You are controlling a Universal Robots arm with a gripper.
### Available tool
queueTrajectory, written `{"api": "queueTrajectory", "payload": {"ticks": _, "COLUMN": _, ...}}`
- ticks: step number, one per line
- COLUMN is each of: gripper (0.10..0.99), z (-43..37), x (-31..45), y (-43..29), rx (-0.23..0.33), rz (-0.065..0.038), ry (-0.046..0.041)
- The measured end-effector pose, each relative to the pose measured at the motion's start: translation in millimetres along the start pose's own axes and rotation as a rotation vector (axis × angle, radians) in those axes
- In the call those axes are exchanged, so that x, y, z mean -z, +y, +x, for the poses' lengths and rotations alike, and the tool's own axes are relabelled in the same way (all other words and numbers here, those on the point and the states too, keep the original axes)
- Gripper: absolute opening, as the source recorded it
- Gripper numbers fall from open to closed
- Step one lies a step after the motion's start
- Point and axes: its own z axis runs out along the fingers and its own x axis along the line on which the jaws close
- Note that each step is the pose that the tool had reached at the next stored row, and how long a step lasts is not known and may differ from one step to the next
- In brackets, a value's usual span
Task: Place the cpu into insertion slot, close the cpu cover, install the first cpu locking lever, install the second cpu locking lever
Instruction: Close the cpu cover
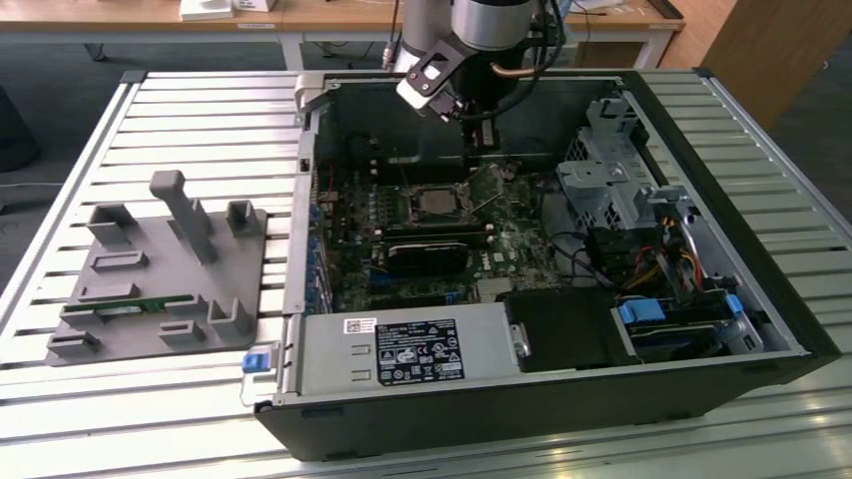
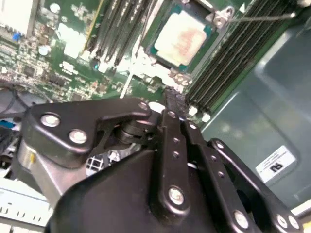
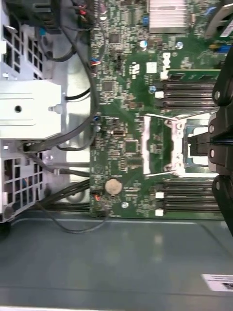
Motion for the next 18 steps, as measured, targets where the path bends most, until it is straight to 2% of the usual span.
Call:
{"api": "queueTrajectory", "payload": {"ticks": 5, "gripper": 0.106, "z": 0.5, "x": -4.3, "y": 7.6, "rx": 0.021, "rz": 0.001, "ry": 0.0007}}
{"api": "queueTrajectory", "payload": {"ticks": 18, "gripper": 0.106, "z": 1.1, "x": -9.9, "y": 31.4, "rx": 0.022, "rz": 0.001, "ry": -0.0008}}
